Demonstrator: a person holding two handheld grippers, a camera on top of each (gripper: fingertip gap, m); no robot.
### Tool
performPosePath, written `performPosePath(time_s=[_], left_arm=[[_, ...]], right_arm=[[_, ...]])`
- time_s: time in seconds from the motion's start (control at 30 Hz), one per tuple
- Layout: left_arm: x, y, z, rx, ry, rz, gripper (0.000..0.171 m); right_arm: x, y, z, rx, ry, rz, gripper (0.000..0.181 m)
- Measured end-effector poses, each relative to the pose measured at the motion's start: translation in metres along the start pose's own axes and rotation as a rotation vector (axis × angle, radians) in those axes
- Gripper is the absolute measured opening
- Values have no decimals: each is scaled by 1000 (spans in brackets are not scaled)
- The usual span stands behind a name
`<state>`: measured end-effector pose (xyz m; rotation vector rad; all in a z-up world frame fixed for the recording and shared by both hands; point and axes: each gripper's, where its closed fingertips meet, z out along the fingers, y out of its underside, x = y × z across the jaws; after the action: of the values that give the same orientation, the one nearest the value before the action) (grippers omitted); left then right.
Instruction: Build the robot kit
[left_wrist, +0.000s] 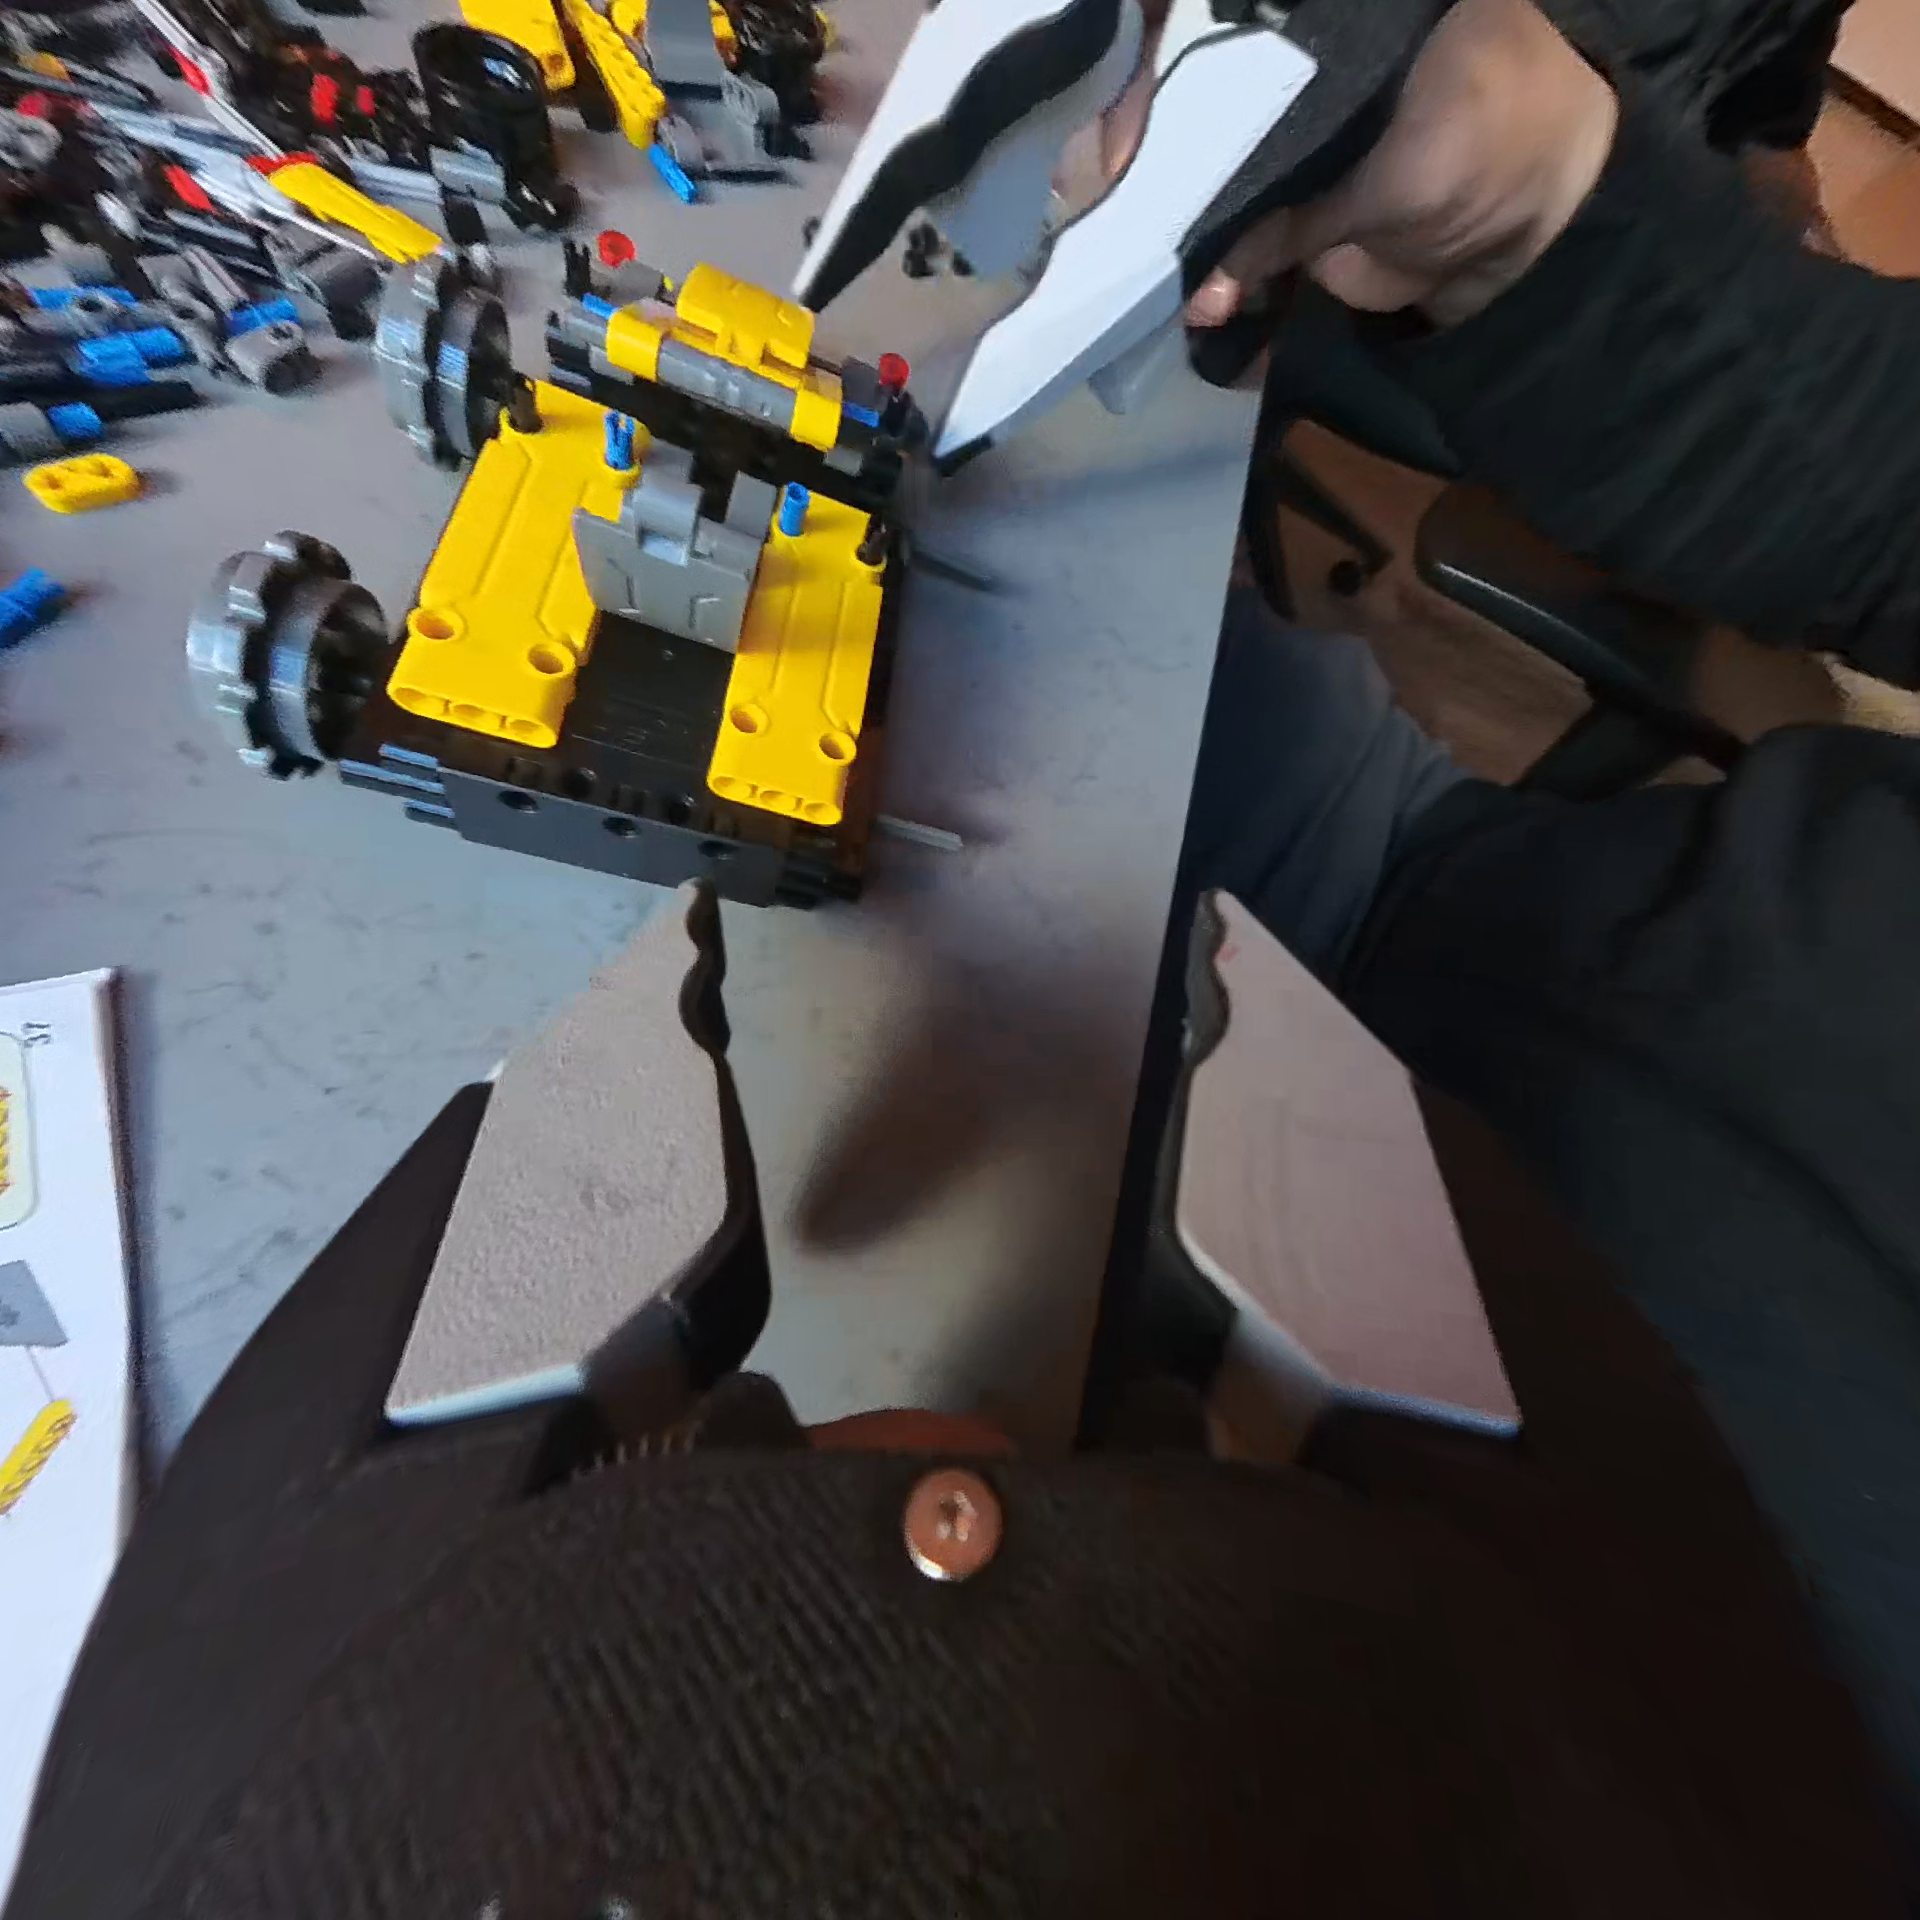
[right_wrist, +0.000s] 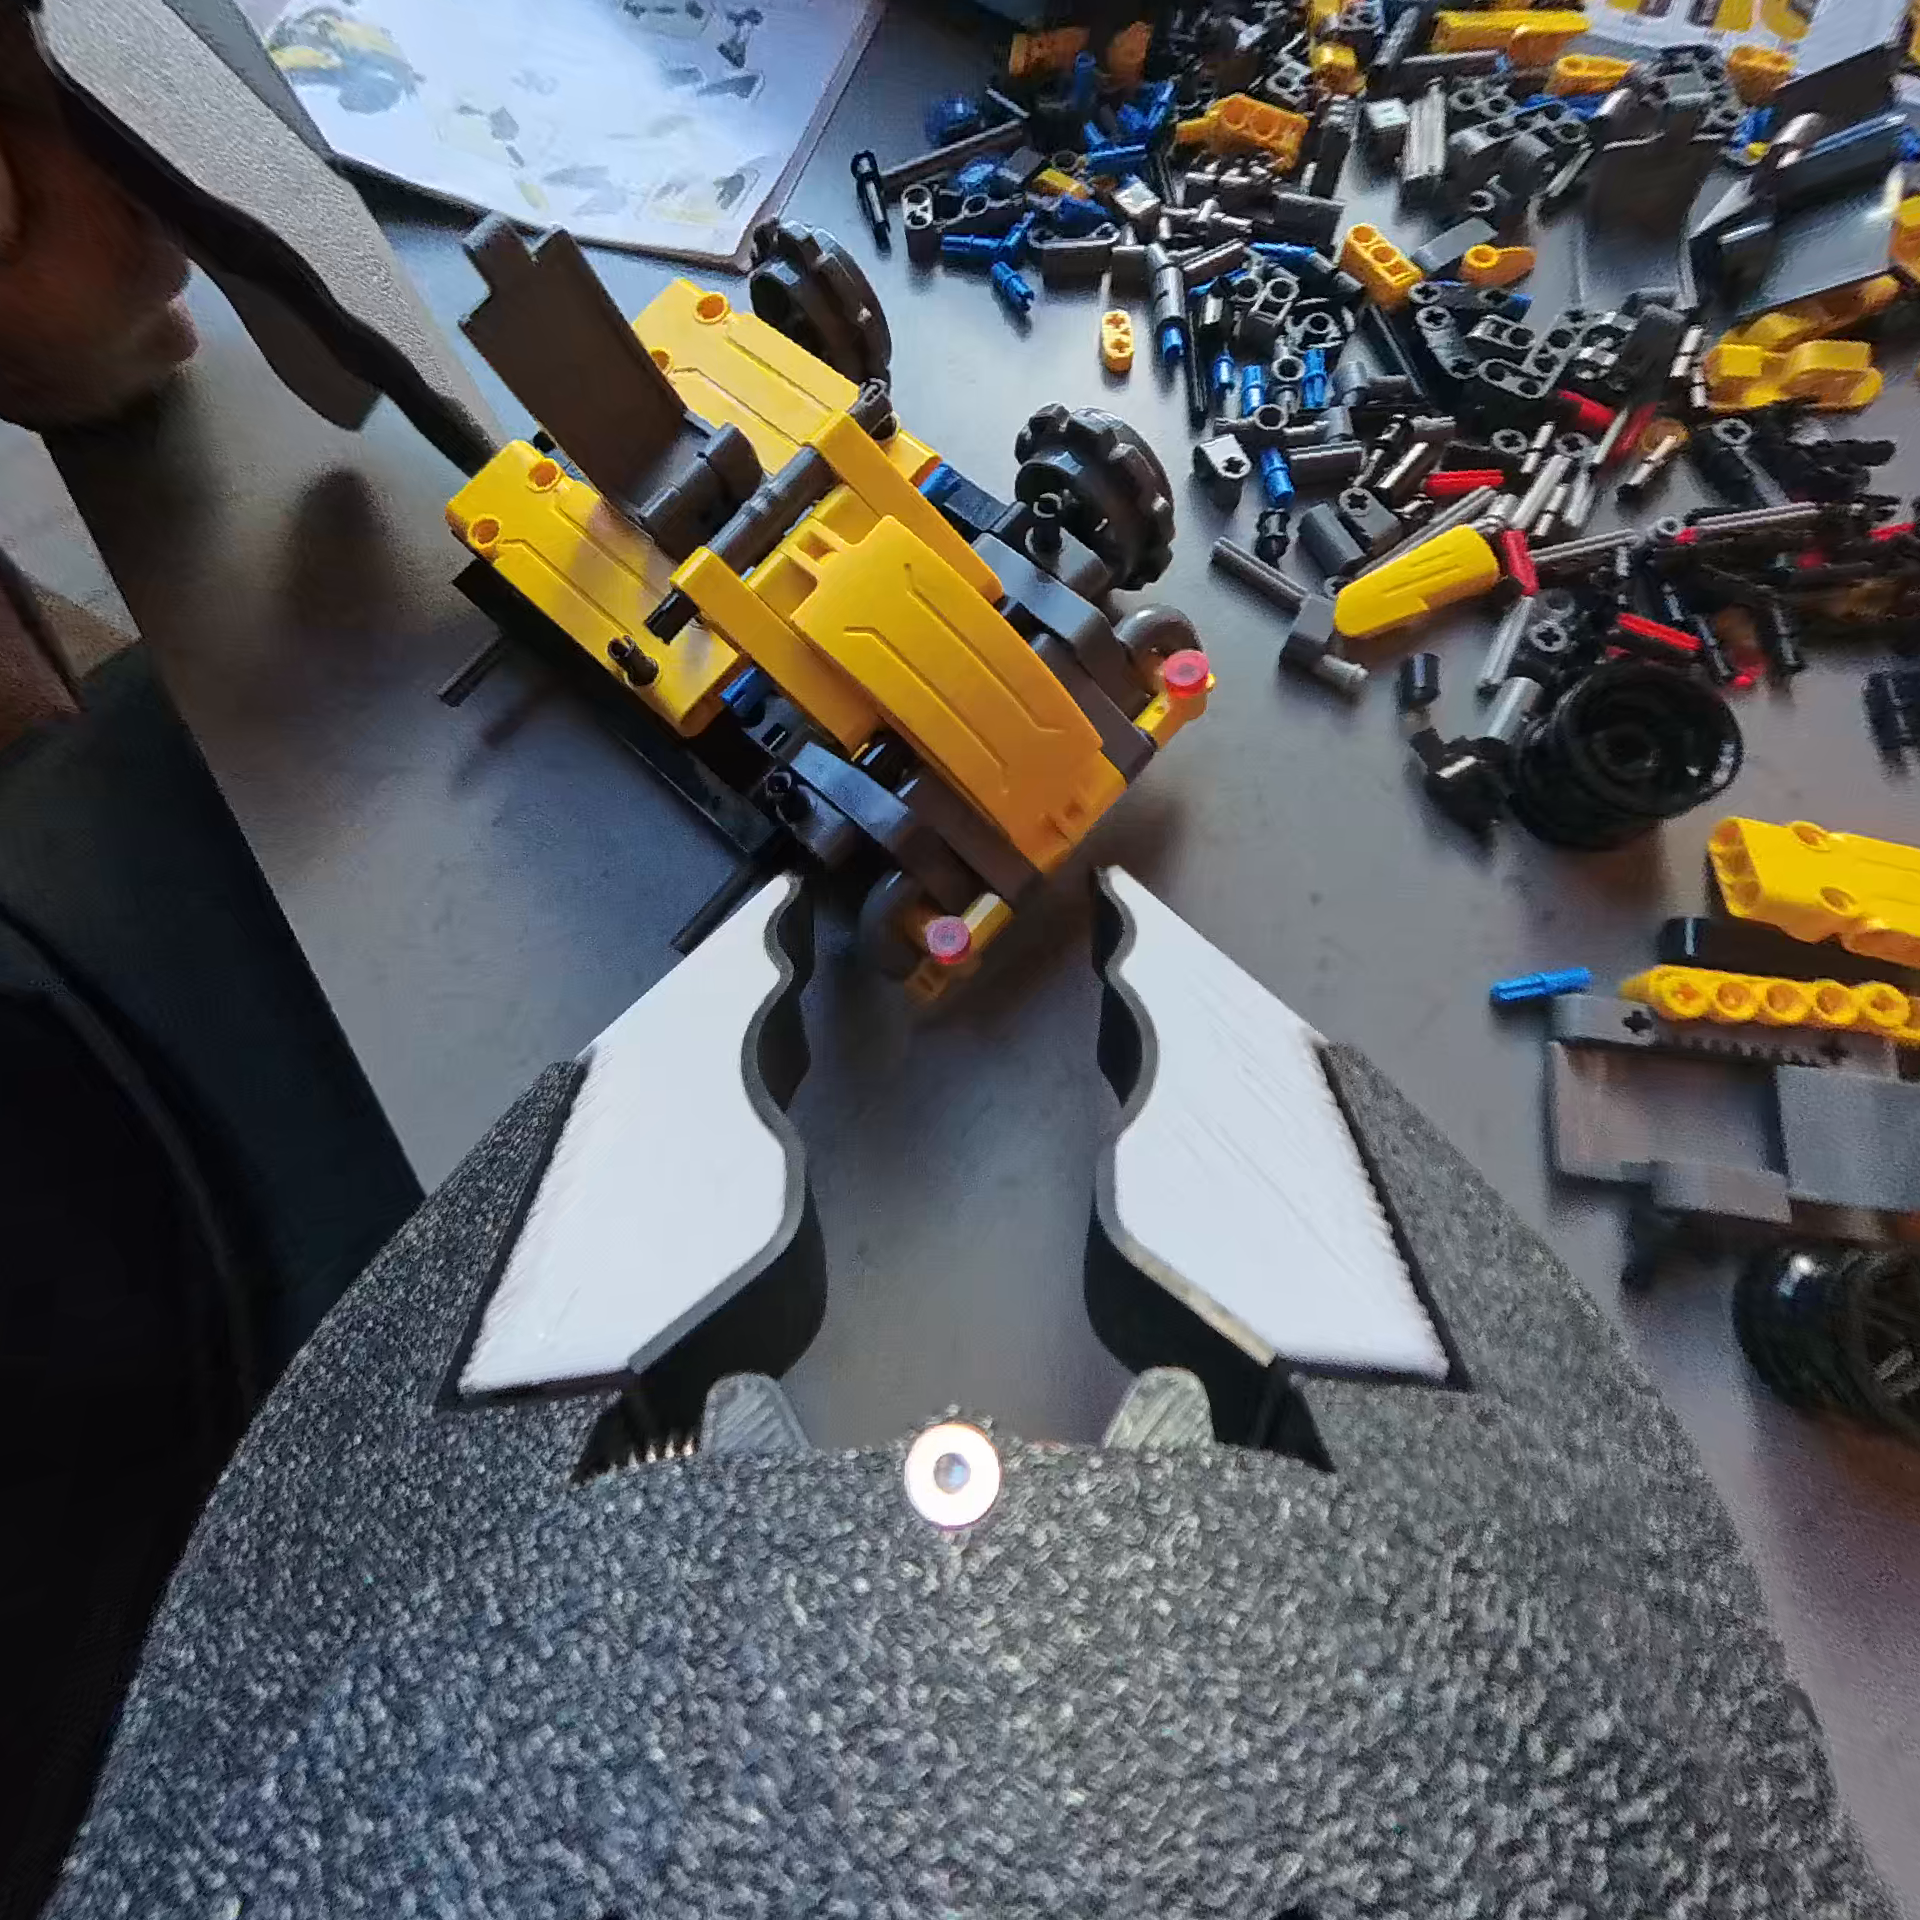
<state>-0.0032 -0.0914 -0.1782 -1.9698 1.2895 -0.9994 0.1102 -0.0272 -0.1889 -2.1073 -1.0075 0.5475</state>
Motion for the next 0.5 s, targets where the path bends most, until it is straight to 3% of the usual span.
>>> performPosePath(time_s=[0.17,0.37,0.5], left_arm=[[-11,-13,-4,75,-158,99,85],[-15,-37,-17,246,-178,104,58],[-18,-37,-18,249,-234,130,60]], right_arm=[[-2,0,-28,119,31,76,55],[-17,0,-52,303,74,40,55],[-22,12,-43,272,68,27,52]])
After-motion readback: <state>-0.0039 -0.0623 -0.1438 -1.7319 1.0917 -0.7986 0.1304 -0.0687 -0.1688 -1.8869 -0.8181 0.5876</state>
